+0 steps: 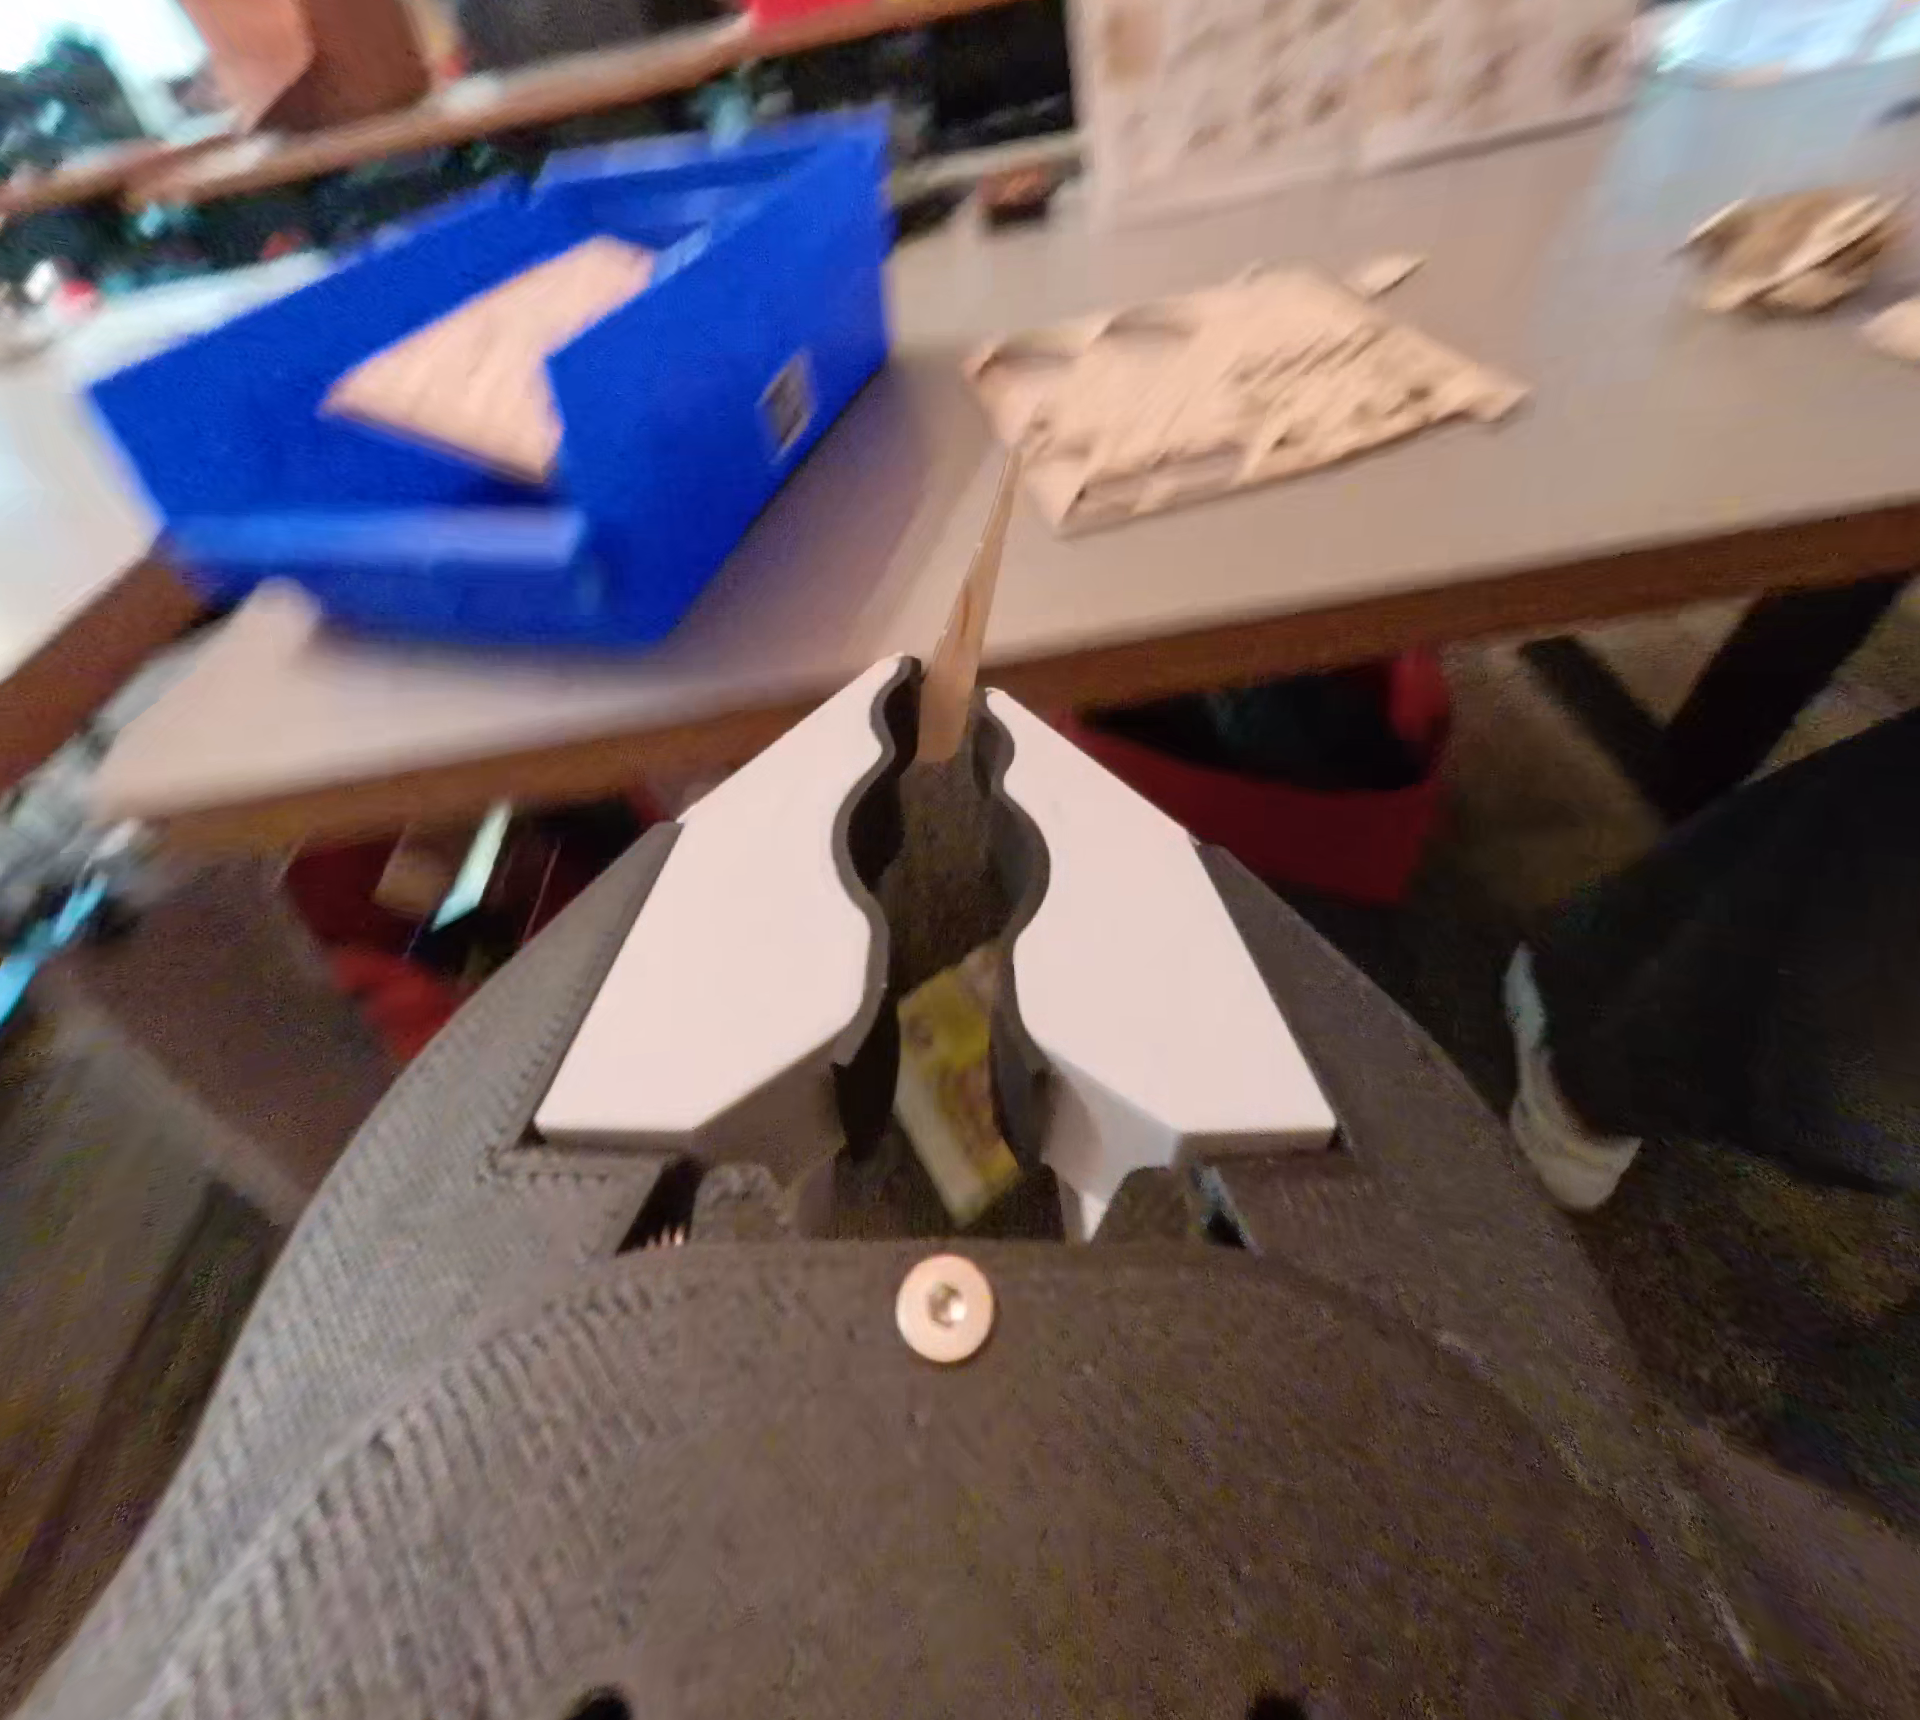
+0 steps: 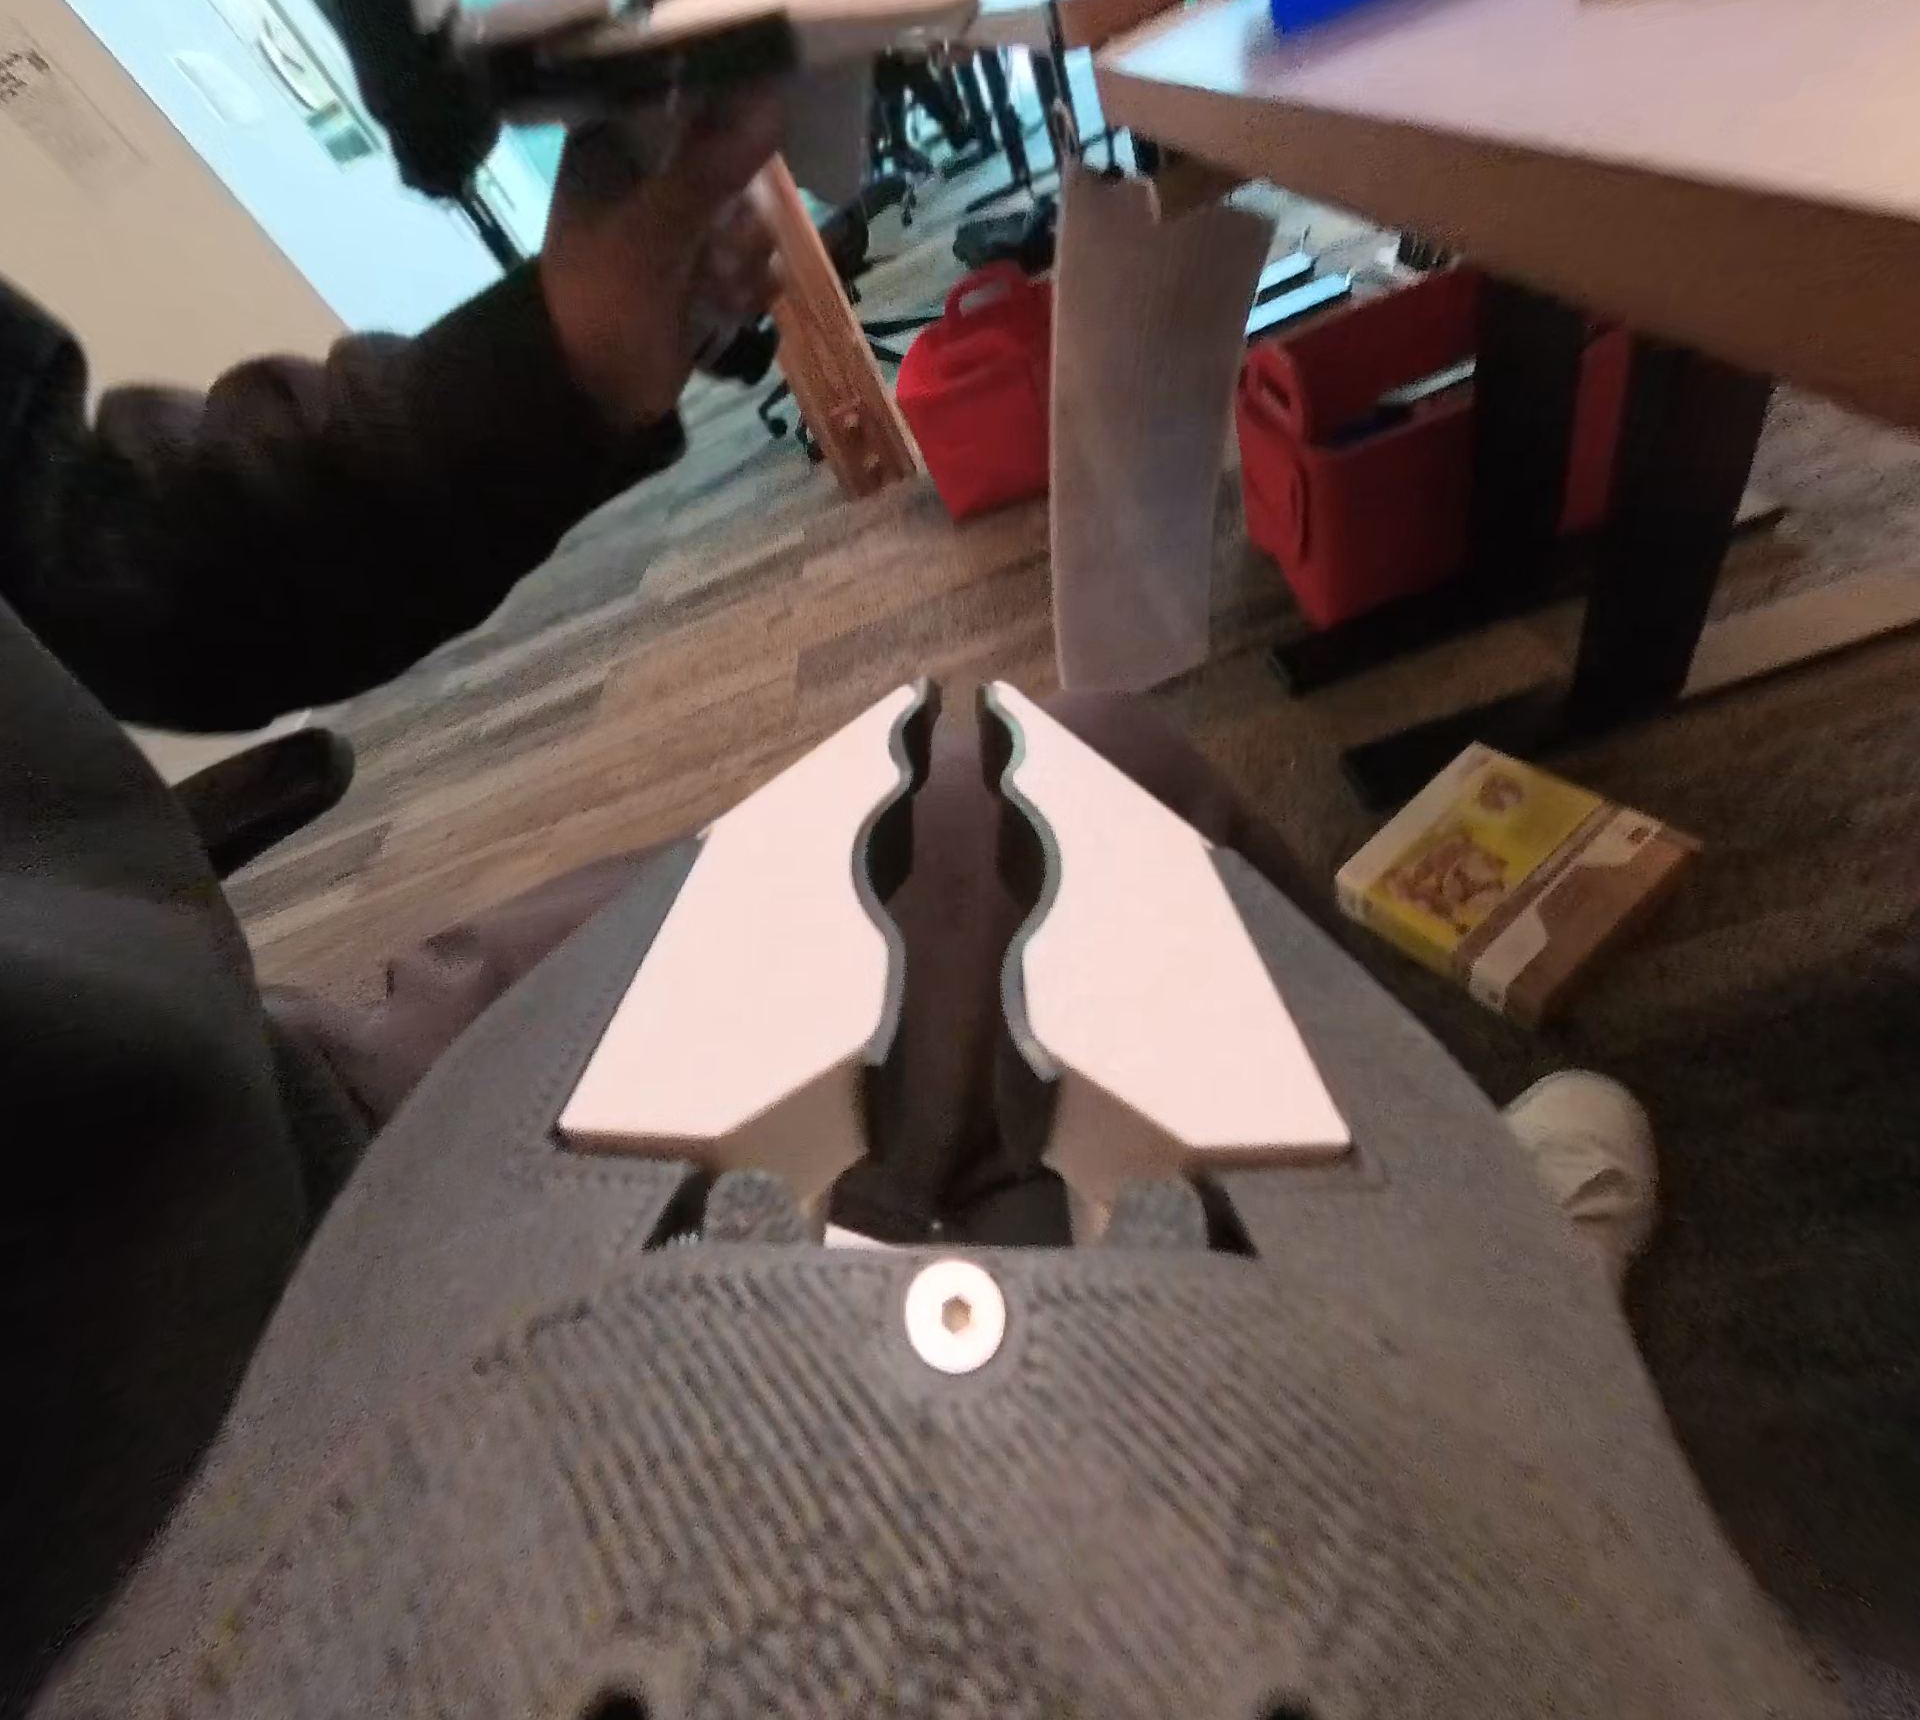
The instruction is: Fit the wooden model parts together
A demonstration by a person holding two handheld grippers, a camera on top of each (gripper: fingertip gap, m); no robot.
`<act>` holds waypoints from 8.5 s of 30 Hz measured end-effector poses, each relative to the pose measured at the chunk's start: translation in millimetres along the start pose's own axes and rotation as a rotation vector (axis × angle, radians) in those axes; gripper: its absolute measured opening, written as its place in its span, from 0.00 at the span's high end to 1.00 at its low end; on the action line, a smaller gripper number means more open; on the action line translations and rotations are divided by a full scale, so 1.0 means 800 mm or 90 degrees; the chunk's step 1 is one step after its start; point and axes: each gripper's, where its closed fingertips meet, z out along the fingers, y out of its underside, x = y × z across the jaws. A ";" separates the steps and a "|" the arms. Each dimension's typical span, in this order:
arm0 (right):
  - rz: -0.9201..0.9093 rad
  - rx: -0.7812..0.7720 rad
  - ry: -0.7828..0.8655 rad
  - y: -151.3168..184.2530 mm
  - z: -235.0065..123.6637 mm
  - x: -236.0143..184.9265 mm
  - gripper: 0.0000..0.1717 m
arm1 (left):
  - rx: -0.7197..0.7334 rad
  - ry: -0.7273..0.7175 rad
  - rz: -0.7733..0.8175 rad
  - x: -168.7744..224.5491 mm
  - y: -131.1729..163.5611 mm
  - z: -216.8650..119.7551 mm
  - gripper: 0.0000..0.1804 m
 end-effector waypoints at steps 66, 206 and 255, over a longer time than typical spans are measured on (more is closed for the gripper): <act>-0.097 0.394 0.245 -0.318 -0.273 0.265 0.94 | -0.145 0.145 -0.131 0.135 -0.121 0.324 0.61; -0.103 -0.276 0.240 -0.093 -0.156 0.255 0.82 | -0.197 0.500 0.063 0.377 -0.080 0.305 0.66; -0.263 0.072 0.424 -0.334 -0.247 0.533 0.87 | -0.044 0.361 0.110 0.386 -0.202 0.519 0.67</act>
